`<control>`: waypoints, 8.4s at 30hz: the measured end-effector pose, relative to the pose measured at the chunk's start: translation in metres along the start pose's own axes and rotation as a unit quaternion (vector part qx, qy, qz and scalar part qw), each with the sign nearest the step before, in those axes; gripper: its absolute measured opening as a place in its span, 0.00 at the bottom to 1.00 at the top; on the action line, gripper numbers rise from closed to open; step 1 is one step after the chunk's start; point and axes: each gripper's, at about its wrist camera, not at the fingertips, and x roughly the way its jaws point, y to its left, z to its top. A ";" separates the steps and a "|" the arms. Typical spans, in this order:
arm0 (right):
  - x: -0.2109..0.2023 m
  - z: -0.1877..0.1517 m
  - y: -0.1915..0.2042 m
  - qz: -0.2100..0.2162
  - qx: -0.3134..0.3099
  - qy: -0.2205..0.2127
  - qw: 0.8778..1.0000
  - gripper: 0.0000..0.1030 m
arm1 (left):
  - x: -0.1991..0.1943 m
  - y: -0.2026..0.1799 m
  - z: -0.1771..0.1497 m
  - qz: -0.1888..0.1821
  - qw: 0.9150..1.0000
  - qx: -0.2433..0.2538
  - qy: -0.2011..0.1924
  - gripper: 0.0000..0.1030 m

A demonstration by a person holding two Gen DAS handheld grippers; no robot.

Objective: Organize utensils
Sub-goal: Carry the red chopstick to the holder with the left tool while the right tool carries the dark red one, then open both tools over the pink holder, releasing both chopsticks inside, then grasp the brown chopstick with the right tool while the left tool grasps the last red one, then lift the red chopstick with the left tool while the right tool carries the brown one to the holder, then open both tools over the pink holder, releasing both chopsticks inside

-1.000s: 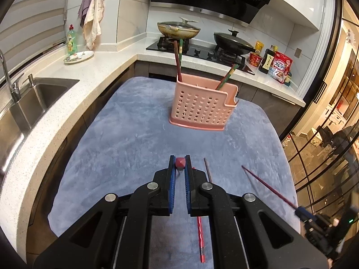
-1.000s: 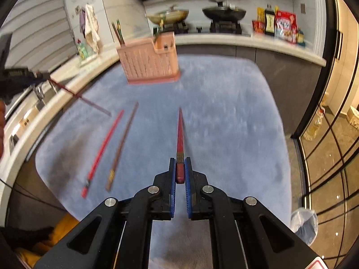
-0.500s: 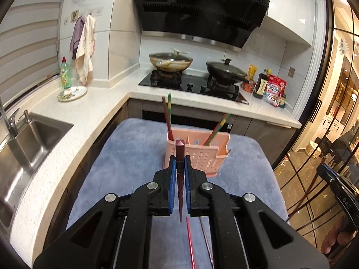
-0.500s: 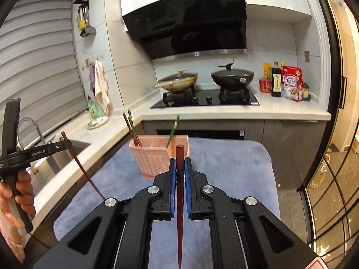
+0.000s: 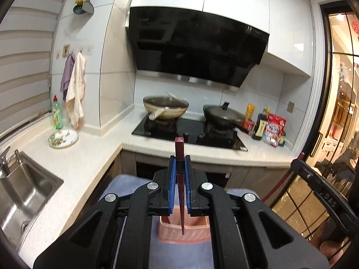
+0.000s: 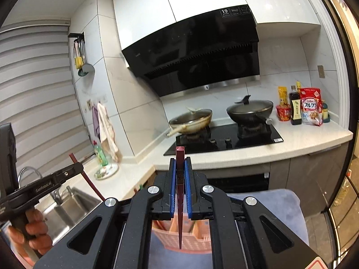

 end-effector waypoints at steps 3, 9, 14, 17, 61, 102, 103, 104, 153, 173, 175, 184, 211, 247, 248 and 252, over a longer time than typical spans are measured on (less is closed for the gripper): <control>0.030 0.002 0.001 0.001 0.009 -0.003 1.000 0.07 | 0.019 0.002 0.006 0.003 1.000 -0.004 -0.007 0.07; 0.077 -0.019 -0.007 0.001 0.023 0.030 0.999 0.07 | 0.063 0.011 -0.006 0.018 1.000 -0.014 0.020 0.07; 0.104 -0.048 -0.017 -0.012 0.020 0.065 0.998 0.07 | 0.089 0.016 -0.027 0.024 0.999 -0.010 0.042 0.07; 0.117 -0.065 -0.024 -0.017 0.027 0.089 0.996 0.07 | 0.104 0.019 -0.041 0.020 0.998 -0.012 0.062 0.07; -0.054 -0.148 0.012 -0.003 -0.024 0.130 0.991 0.33 | -0.024 0.019 -0.144 0.076 0.989 0.011 0.125 0.51; -0.121 -0.383 0.035 -0.042 -0.080 0.325 0.941 0.29 | -0.110 0.036 -0.356 0.095 0.955 -0.001 0.281 0.61; -0.121 -0.386 0.034 -0.044 -0.080 0.328 0.940 0.27 | -0.111 0.035 -0.358 0.094 0.955 -0.001 0.282 0.61; -0.121 -0.388 0.032 -0.046 -0.079 0.330 0.940 0.21 | -0.112 0.034 -0.360 0.091 0.955 0.000 0.283 0.62; -0.172 -0.382 -0.001 -0.055 -0.007 0.318 0.947 0.07 | -0.104 -0.010 -0.397 0.025 0.942 0.025 0.333 0.07; -0.197 -0.280 0.017 -0.013 -0.008 0.211 0.977 0.08 | -0.127 -0.019 -0.322 0.012 0.957 0.018 0.289 0.07; -0.197 -0.269 0.018 -0.011 -0.010 0.200 0.980 0.08 | -0.128 -0.019 -0.311 0.011 0.959 0.019 0.281 0.07; -0.182 -0.226 0.012 0.020 0.019 0.174 0.984 0.08 | -0.122 -0.016 -0.272 0.016 0.968 0.029 0.249 0.07; -0.086 -0.097 0.005 0.015 0.004 0.051 0.999 0.07 | -0.052 0.007 -0.110 0.007 0.991 0.000 0.132 0.07; 0.103 -0.072 -0.020 -0.024 0.020 0.078 0.996 0.07 | 0.100 0.018 -0.043 0.013 0.999 -0.011 0.052 0.07; 0.105 -0.076 -0.021 -0.025 0.021 0.083 0.996 0.07 | 0.104 0.021 -0.048 0.011 0.998 -0.017 0.058 0.07; 0.110 -0.089 -0.028 -0.032 0.027 0.095 0.995 0.09 | 0.113 0.025 -0.063 0.009 0.997 -0.022 0.078 0.08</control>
